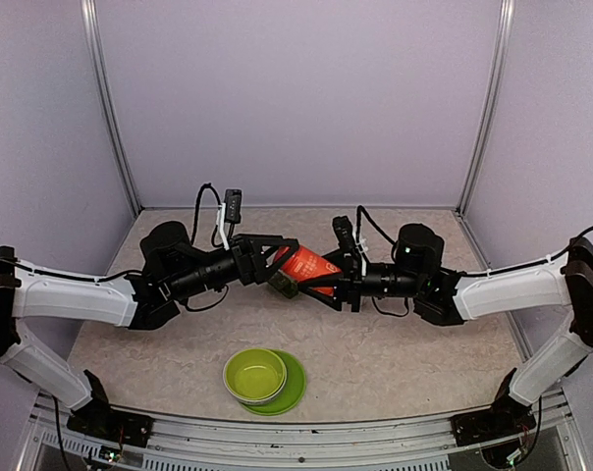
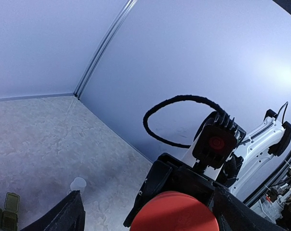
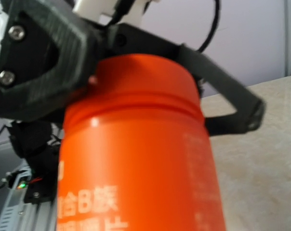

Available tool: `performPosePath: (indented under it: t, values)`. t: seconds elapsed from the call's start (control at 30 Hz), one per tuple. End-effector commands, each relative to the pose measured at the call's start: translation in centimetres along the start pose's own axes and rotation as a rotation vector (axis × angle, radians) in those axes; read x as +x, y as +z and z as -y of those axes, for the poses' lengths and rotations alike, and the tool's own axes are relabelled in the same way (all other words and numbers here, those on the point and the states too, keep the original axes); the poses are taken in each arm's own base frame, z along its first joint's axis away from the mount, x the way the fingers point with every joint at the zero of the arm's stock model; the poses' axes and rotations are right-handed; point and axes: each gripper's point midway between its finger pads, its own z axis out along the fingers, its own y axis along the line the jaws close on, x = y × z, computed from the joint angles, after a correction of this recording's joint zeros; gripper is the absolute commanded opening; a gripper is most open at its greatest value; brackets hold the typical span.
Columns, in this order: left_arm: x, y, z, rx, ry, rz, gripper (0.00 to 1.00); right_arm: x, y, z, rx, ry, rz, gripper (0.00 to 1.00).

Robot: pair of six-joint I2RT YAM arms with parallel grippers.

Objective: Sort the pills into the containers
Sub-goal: Pass from the left arm to the right

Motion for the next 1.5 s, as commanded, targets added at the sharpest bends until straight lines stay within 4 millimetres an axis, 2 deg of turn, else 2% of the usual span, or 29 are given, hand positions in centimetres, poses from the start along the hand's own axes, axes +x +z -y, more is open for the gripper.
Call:
performPosePath:
  t: [0.0, 0.37, 0.57, 0.73, 0.9, 1.47]
  values:
    - [-0.7, -0.3, 1.2, 0.065, 0.039, 0.019, 0.90, -1.4, 0.4, -2.0, -0.076, 0.020, 0.033, 0.25]
    - [0.8, 0.2, 3.1, 0.181, 0.065, -0.027, 0.90, -0.7, 1.5, -1.2, -0.067, 0.073, 0.009, 0.25]
    - [1.2, 0.0, 3.2, 0.176, 0.079, -0.041, 0.87, -0.6, 1.5, 0.8, 0.053, 0.074, -0.009, 0.25]
    - [1.0, -0.2, 3.2, 0.162, 0.095, -0.040, 0.86, -0.2, 0.9, 2.7, 0.160, 0.075, -0.026, 0.26]
    - [1.0, -0.5, 3.2, 0.157, 0.104, -0.039, 0.85, -0.7, 0.0, 3.7, 0.214, 0.074, -0.008, 0.28]
    - [1.0, -1.8, 4.0, 0.184, 0.110, -0.031, 0.84, -1.7, -1.8, 5.0, 0.282, 0.048, 0.016, 0.28]
